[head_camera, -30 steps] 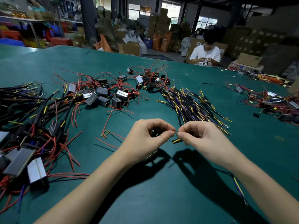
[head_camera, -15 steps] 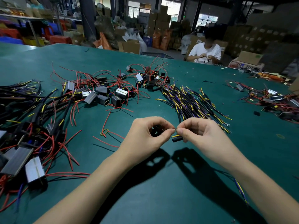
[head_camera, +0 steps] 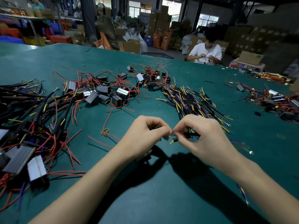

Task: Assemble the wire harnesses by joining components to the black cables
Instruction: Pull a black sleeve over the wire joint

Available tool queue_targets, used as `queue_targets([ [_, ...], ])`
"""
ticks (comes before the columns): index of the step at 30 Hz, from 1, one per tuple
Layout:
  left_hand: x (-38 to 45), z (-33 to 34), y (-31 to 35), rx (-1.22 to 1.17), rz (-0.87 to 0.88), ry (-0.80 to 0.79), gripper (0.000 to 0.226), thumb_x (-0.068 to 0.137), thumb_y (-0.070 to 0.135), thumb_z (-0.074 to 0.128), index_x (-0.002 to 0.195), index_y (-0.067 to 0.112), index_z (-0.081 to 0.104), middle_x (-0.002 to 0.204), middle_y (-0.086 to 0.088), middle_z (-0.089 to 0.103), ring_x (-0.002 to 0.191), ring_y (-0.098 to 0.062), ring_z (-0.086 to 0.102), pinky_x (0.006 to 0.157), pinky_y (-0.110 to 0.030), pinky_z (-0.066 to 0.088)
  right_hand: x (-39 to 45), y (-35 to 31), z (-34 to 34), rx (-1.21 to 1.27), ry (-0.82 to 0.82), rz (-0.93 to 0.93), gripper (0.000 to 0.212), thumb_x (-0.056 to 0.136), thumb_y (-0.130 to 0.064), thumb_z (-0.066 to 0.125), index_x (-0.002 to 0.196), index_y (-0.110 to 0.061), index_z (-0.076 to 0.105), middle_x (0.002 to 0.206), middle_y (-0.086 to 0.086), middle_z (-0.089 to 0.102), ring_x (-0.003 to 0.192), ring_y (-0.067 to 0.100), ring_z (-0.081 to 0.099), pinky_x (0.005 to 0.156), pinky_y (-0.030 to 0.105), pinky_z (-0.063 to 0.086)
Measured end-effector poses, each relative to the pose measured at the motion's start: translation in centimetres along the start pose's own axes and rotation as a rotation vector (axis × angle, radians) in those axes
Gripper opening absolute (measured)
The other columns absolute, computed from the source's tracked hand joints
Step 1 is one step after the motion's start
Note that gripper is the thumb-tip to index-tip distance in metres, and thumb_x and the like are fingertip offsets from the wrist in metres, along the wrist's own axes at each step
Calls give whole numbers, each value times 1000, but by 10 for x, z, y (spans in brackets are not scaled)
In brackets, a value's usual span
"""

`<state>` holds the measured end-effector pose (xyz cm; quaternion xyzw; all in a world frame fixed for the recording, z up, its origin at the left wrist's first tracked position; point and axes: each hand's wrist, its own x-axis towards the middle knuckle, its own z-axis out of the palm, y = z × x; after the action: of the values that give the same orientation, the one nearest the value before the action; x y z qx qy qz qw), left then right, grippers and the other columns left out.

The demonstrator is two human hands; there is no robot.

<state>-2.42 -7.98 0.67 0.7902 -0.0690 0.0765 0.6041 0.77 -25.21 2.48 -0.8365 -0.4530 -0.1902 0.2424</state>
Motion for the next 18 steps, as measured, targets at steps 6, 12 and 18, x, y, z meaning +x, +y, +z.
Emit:
queue_targets([
  [6, 7, -9, 1, -134, -167, -133, 21, 77, 16, 67, 56, 18, 64, 57, 2, 57, 57, -12, 43, 59, -22, 37, 7, -4, 5, -418, 72, -308, 16, 83, -3, 56, 68, -6, 61, 68, 6, 59, 60, 26, 51, 57, 35, 39],
  [12, -3, -2, -14, 318, 348, 52, 11, 85, 14, 67, 93, 16, 60, 56, 13, 49, 50, -4, 41, 54, -15, 33, 15, 2, 0, 205, -104, 318, 13, 81, -14, 68, 71, -21, 66, 63, -8, 65, 55, 0, 54, 57, 14, 40],
  [18, -2, -3, -19, 444, 469, 133, 3, 81, 13, 68, 84, 13, 68, 69, 9, 64, 60, 1, 54, 60, -15, 44, 17, 7, 0, 411, -147, 429, 13, 83, -11, 67, 72, -17, 70, 68, 5, 71, 62, 18, 67, 60, 27, 51],
])
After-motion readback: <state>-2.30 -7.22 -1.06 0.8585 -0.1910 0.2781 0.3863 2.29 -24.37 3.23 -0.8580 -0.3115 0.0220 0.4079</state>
